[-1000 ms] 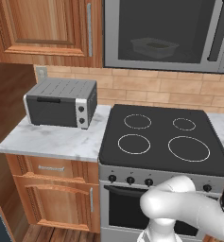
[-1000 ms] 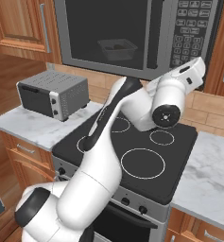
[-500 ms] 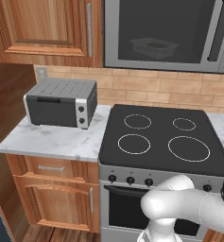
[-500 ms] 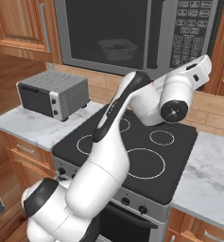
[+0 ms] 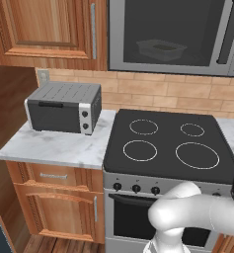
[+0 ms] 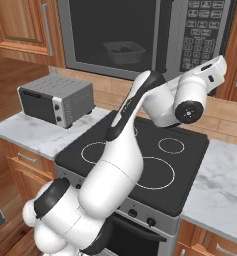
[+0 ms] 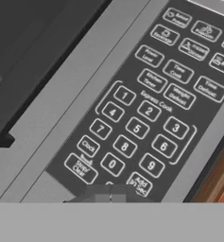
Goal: Place the tupperware containing the shrimp and corn meal in the microwave. Close the microwave door and press the start button to reheat the meal.
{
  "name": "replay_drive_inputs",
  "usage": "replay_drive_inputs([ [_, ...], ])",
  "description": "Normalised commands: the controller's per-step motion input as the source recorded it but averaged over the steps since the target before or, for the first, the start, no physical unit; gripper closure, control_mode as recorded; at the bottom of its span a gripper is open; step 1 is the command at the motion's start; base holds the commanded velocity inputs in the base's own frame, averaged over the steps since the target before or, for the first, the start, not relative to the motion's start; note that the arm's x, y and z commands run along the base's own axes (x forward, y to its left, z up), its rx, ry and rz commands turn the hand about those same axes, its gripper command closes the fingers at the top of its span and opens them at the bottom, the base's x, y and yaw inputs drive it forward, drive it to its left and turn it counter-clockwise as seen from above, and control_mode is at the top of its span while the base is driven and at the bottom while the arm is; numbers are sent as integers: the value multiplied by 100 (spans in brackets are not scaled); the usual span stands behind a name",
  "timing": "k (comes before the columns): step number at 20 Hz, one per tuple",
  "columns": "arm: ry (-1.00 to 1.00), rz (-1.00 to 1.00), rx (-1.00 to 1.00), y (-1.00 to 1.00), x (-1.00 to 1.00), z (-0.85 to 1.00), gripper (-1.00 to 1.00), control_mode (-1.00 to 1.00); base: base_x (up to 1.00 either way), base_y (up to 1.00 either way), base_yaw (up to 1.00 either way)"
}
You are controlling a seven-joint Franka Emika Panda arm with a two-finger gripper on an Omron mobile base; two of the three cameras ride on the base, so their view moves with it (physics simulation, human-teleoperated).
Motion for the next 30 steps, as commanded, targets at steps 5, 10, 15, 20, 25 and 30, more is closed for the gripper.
replay_drive_inputs([
  [5,0,0,0,-16,23,-10,100,-100,0,0,0],
  [10,0,0,0,-17,23,-12,100,-100,0,0,0],
  [15,0,0,0,-15,29,-9,100,-100,0,0,0],
  [20,0,0,0,-14,36,-5,100,-100,0,0,0],
  [25,4,-1,0,-1,49,-4,100,-100,0,0,0],
  [30,24,-5,0,-1,72,0,100,-100,0,0,0],
])
